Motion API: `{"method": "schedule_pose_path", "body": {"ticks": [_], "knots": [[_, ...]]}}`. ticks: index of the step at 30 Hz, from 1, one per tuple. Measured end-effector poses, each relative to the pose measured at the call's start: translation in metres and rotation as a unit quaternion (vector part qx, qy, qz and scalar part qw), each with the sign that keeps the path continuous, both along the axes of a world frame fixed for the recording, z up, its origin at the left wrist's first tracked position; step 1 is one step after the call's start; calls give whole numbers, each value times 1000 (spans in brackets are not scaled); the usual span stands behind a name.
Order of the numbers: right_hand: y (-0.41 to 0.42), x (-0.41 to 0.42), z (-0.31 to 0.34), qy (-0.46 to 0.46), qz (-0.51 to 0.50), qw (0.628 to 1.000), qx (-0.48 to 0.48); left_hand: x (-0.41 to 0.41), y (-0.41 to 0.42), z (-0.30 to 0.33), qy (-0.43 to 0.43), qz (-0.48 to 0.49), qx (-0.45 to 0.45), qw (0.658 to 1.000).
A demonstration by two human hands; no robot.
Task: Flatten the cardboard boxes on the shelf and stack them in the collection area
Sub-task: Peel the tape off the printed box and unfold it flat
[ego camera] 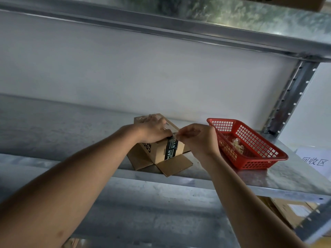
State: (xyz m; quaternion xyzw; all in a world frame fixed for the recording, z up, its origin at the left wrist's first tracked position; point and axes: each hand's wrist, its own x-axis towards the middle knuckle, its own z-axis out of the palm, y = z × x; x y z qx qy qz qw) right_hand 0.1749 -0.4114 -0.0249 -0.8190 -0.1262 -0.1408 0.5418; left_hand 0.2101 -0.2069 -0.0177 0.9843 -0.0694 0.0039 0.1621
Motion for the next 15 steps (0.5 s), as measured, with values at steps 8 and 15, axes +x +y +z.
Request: {"method": "schedule_pose_path", "body": {"ticks": [8,15], "knots": [[-19,8,-3,-49,-149,987,-21,2,3,-2,23,-7,38,999],[0,5,-8,-219,-77,942,-243,2,-5,0,16,17,69,997]]}}
